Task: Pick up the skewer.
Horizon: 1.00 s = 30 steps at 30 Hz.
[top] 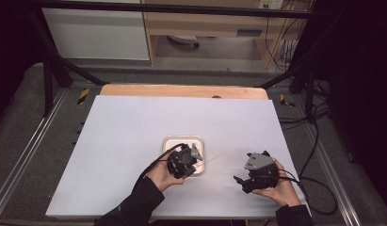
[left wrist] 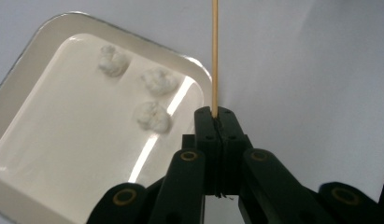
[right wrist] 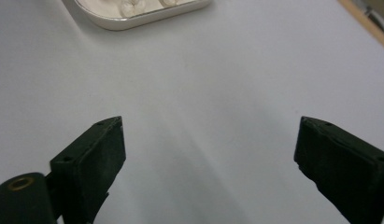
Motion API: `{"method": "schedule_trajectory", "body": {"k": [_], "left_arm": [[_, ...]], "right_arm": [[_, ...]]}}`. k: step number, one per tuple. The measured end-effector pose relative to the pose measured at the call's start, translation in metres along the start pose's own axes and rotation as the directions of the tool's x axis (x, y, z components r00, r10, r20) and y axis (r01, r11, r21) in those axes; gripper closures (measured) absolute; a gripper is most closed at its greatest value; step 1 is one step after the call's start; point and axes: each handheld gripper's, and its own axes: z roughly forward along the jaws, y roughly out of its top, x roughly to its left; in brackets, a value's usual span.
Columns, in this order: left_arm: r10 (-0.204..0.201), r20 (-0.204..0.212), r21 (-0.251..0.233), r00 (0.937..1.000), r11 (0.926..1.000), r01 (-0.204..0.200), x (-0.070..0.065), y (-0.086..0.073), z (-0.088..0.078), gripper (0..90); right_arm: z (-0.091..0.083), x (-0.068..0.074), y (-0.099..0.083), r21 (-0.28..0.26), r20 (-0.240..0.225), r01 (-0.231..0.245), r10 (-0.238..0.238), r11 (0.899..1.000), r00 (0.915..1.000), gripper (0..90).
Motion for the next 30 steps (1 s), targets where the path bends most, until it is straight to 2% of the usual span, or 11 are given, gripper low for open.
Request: {"method": "schedule_trajectory", "body": {"k": [5,10,11,13,17,23,27,30], "left_arm": [[-0.04,-0.023,-0.045,0.9989,0.9982,0.039,0.006,-0.019,-0.013,89.1],[-0.094,-0.037,-0.094,0.9948,0.9915,0.09,0.013,-0.037,-0.021,89.1],[-0.104,-0.041,-0.104,0.9937,0.9896,0.099,0.014,-0.04,-0.022,89.0],[-0.127,-0.047,-0.129,0.9907,0.9843,0.12,0.015,-0.046,-0.026,89.1],[-0.165,-0.056,-0.171,0.9847,0.9732,0.154,0.019,-0.06,-0.032,89.1],[-0.219,-0.081,-0.233,0.9722,0.9527,0.196,0.024,-0.082,-0.039,89.1],[-0.247,-0.091,-0.253,0.9647,0.9428,0.217,0.025,-0.095,-0.042,89.1],[-0.265,-0.089,-0.264,0.96,0.9356,0.234,0.026,-0.103,-0.043,89.1]], "right_arm": [[0.006,0.001,-0.006,0.011,-0.039,-0.096,0.097,0.995,0.9946,3.1],[0.015,0.001,-0.011,0.015,-0.067,-0.195,0.195,0.981,0.9784,1.7],[0.016,0.001,-0.011,0.017,-0.069,-0.199,0.2,0.98,0.9774,1.5],[0.017,0.002,-0.01,0.018,-0.072,-0.207,0.208,0.978,0.9756,1.1],[0.017,0.001,-0.008,0.003,-0.1,-0.265,0.264,0.964,0.9593,0.8],[0.019,-0.002,-0.003,-0.018,-0.106,-0.326,0.323,0.945,0.9406,0.8],[0.022,-0.001,0.002,-0.01,-0.104,-0.327,0.324,0.945,0.9403,0.7],[0.024,-0.001,0.008,-0.011,-0.098,-0.338,0.336,0.941,0.9369,0.7]]}}
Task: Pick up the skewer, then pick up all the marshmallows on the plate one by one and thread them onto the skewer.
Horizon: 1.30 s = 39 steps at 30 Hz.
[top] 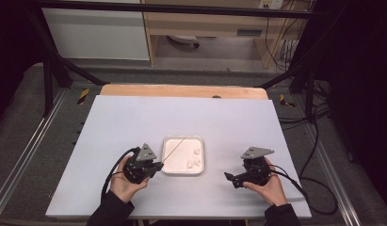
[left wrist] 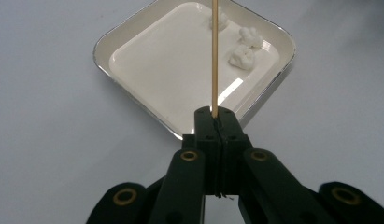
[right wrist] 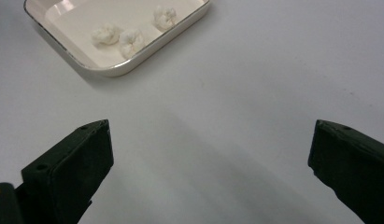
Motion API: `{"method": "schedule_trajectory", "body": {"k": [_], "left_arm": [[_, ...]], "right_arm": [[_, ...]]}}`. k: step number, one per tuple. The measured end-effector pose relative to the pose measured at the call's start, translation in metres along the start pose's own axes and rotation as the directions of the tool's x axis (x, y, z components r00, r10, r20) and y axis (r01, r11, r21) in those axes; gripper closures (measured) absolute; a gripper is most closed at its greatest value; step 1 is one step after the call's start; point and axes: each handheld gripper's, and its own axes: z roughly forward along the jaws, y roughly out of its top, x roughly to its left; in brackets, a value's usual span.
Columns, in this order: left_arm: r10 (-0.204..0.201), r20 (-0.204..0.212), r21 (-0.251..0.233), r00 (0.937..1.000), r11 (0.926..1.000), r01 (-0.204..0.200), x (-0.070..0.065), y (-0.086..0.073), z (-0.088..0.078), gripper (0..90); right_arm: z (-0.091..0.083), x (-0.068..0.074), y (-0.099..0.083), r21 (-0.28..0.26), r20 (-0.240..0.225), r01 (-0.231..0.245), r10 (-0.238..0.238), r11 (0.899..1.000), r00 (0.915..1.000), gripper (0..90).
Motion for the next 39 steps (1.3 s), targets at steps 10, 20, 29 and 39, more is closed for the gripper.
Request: {"method": "schedule_trajectory", "body": {"k": [10,20,29,39], "left_arm": [[-0.041,-0.021,-0.04,0.9989,0.9984,0.04,0.007,-0.015,-0.008,89.1],[-0.066,-0.035,-0.069,0.9972,0.9956,0.063,0.013,-0.026,-0.014,89.1],[-0.076,-0.027,-0.076,0.9968,0.9944,0.074,0.014,-0.028,-0.014,89.1],[-0.083,-0.019,-0.073,0.9964,0.994,0.082,0.016,-0.029,-0.013,89.1]], "right_arm": [[0.011,0.006,0.02,-0.023,0.002,-0.036,0.036,0.999,0.9994,0.7],[0.028,0.018,0.049,-0.055,-0.008,-0.041,0.04,0.998,0.9992,0.8],[0.047,0.029,0.074,-0.066,-0.029,-0.049,0.047,0.997,0.9985,0.9],[0.073,0.035,0.093,-0.038,-0.045,-0.029,0.027,0.999,0.9986,8.5]]}}
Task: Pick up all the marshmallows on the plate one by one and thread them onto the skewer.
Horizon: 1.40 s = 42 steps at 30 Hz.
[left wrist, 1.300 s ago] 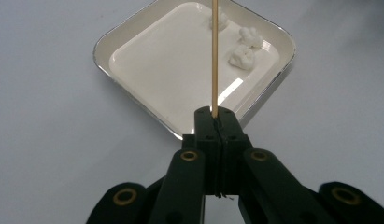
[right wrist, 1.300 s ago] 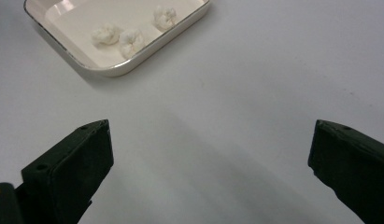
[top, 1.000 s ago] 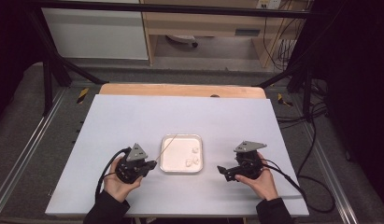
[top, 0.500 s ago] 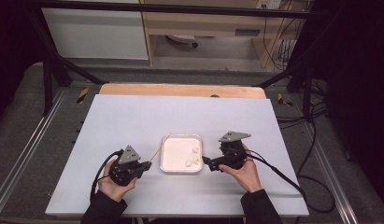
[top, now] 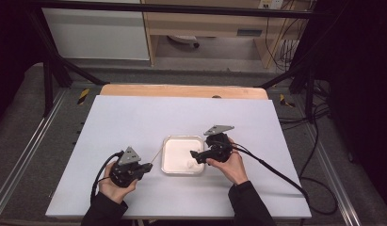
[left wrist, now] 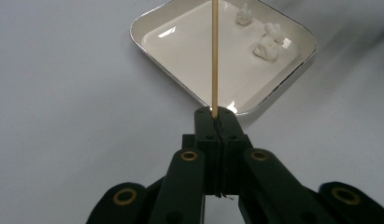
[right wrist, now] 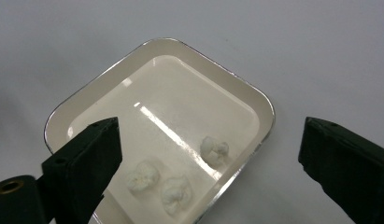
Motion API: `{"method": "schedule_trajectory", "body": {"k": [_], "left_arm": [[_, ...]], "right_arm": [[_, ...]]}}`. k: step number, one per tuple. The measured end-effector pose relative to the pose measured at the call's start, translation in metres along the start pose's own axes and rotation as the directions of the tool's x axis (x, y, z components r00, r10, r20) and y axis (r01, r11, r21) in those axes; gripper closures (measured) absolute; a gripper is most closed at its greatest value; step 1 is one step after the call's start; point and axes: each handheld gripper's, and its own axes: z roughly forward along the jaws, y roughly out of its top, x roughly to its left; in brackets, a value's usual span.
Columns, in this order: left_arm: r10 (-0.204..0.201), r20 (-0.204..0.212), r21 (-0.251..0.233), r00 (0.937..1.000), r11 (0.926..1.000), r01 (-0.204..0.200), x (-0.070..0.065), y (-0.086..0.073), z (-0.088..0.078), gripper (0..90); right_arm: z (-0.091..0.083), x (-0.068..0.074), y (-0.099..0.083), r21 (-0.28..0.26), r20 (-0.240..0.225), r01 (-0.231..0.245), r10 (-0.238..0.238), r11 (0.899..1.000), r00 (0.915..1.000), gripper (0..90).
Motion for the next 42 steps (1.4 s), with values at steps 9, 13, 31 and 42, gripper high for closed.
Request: {"method": "schedule_trajectory", "body": {"k": [9,13,31,42], "left_arm": [[0.001,0.005,0.007,1.0,1.0,-0.001,0.0,-0.001,0.002,89.1],[0.003,0.008,0.007,1.0,1.0,-0.003,0.0,0.0,0.002,89.1],[0.004,0.012,0.007,0.9999,1.0,-0.004,0.0,0.0,0.002,89.1],[0.006,0.011,0.009,0.9999,0.9999,-0.006,0.0,0.0,0.002,89.1]], "right_arm": [[0.02,0.001,0.004,0.035,-0.013,0.044,-0.043,0.998,0.999,24.8],[0.027,0.001,0.003,0.055,-0.006,0.062,-0.061,0.997,0.9981,31.7],[0.042,-0.003,-0.004,0.14,0.004,0.106,-0.108,0.984,0.9941,55.7],[0.044,-0.004,-0.005,0.178,-0.002,0.12,-0.121,0.977,0.9926,67.5]]}}
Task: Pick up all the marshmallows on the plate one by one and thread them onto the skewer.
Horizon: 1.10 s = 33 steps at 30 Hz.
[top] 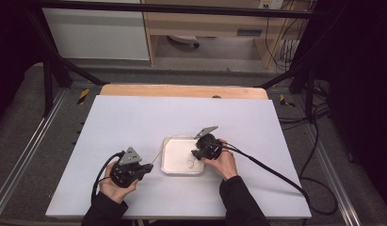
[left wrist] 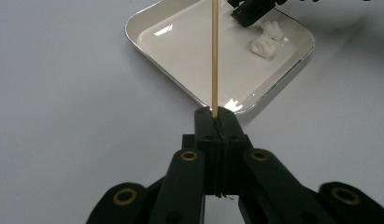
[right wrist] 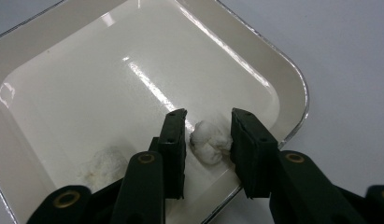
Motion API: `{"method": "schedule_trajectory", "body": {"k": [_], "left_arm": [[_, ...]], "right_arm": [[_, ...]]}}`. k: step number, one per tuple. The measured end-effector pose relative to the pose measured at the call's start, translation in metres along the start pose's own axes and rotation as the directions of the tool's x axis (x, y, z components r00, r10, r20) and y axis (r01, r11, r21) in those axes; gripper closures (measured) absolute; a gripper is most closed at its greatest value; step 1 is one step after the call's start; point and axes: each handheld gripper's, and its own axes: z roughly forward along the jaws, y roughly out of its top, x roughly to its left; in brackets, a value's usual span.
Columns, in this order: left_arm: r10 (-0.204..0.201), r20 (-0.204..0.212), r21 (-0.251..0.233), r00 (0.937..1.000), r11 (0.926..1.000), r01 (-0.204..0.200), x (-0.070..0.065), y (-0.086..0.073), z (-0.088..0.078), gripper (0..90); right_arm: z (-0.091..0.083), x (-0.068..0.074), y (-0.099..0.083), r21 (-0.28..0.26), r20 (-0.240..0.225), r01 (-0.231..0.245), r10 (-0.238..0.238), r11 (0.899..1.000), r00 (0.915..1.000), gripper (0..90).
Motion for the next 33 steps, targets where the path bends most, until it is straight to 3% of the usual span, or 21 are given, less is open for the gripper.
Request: {"method": "schedule_trajectory", "body": {"k": [7,13,20,26,33], "left_arm": [[0.001,0.0,0.001,1.0,1.0,-0.001,0.0,0.0,0.0,89.0],[0.004,-0.002,-0.003,1.0,1.0,-0.004,0.0,0.0,0.0,89.1],[0.006,0.0,-0.014,1.0,0.9999,-0.006,-0.002,0.001,-0.001,89.1],[0.016,0.003,-0.022,0.9999,0.9996,-0.016,-0.007,0.002,0.0,89.1],[0.037,0.009,-0.043,0.9993,0.9984,-0.036,-0.016,0.005,0.002,89.1]], "right_arm": [[0.0,-0.002,0.001,0.005,-0.011,-0.032,0.032,0.999,0.9994,72.2],[-0.001,-0.002,0.001,-0.004,-0.018,-0.03,0.03,1.0,0.9994,74.8],[-0.022,-0.002,0.006,-0.074,-0.039,-0.04,0.037,0.996,0.9986,75.7],[-0.05,0.001,0.009,-0.179,-0.077,-0.053,0.04,0.982,0.9962,75.9],[-0.079,0.001,0.006,-0.263,-0.124,-0.086,0.055,0.961,0.9908,76.2]]}}
